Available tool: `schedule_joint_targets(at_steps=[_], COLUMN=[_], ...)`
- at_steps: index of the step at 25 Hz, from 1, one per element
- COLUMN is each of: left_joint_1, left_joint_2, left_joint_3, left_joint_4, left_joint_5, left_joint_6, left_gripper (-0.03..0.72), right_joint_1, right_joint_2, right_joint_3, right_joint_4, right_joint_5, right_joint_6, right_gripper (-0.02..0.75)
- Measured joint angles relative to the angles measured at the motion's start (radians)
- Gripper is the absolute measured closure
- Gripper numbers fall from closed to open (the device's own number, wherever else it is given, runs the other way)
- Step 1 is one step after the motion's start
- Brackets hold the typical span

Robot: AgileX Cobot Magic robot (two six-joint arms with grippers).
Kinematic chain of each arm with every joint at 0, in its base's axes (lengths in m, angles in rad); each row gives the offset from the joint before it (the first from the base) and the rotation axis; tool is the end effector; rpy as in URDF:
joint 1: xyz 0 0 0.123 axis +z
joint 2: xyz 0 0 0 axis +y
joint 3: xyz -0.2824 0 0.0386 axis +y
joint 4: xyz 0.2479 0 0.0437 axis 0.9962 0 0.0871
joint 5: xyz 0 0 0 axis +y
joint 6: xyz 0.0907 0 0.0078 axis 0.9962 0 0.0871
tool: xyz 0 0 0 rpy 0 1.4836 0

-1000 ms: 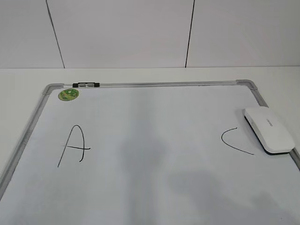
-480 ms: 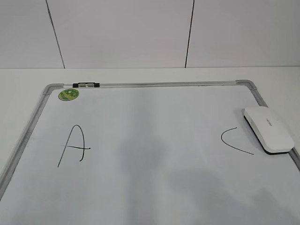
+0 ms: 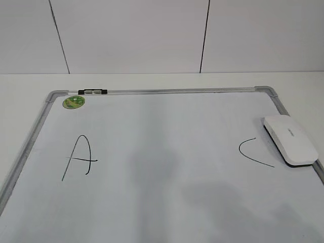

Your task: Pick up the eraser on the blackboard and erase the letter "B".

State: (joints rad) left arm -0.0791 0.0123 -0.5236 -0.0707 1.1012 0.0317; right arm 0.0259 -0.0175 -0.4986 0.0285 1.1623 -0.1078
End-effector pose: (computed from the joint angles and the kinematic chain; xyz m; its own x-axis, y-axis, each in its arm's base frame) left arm -0.0079 -0.0051 0.2807 -0.4795 0.0377 -0.8768 0.1338 0.9905 -0.0306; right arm -0.0120 0.0021 0.2686 -0.5229 -0.1099 -0.8453 -0.0989 0.9928 -0.0679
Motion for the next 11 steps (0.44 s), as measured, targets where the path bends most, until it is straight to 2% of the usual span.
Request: schedule_joint_targets(at_steps=[11], left_joint_1=[0.0], left_joint_2=[0.0], left_joint_3=[0.0], left_joint_4=[0.0], left_joint_5=[0.0], left_joint_6=[0.0], left_gripper=[0.473], right_joint_1=[0.0], right_joint_2=[0.0], right_joint_3=[0.0], right_joint_4=[0.0], right_joint_5=[-0.001], right_joint_6=[0.002], right_gripper=[0.167])
